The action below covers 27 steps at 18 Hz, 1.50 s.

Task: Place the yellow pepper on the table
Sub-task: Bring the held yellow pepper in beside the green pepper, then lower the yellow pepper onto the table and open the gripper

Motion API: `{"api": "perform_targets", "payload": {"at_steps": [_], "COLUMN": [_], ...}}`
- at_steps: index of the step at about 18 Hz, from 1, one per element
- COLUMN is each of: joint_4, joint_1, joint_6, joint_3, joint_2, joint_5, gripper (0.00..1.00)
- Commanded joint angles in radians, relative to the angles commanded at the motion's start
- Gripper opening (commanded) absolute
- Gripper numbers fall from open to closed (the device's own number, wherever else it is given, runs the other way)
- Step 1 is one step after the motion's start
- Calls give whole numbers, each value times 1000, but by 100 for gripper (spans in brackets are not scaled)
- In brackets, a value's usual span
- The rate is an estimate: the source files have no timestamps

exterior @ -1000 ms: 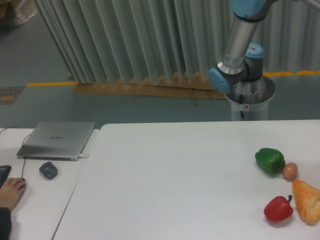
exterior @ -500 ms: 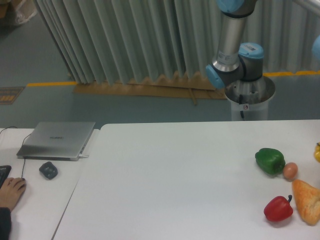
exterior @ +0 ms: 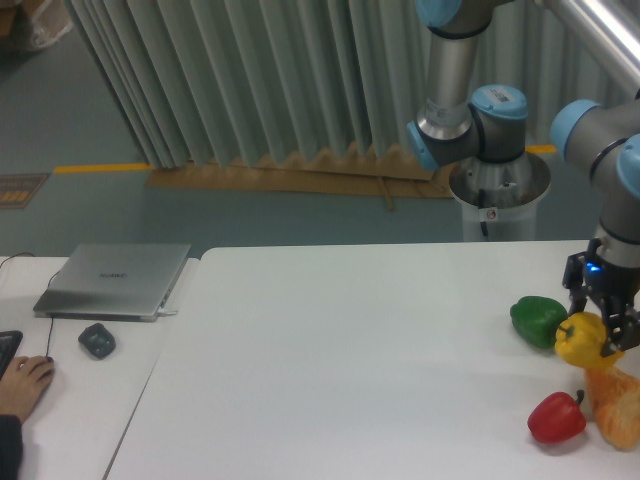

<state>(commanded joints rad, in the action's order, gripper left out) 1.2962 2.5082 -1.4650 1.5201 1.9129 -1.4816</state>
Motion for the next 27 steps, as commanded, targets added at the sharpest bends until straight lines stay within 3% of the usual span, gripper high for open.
{"api": "perform_targets", "payload": {"at_steps": [3, 7, 12, 13, 14, 16, 25, 27], "joint_4": [-3, -44, -49, -49, -48, -49, -66, -63], "joint_1": [-28, -52, -55, -55, -55, -57, -63, -65], "joint_6": [17, 52, 61, 61, 61, 58, 113, 117], "joint_3": [5, 14, 18, 18, 18, 20, 15, 5], "joint_2": [6, 9, 9, 9, 11, 9, 6, -26], "joint_5": [-83, -98, -100, -100, -106, -159, -172, -155], "gripper": [44, 44, 45, 51, 63, 100, 100, 100]}}
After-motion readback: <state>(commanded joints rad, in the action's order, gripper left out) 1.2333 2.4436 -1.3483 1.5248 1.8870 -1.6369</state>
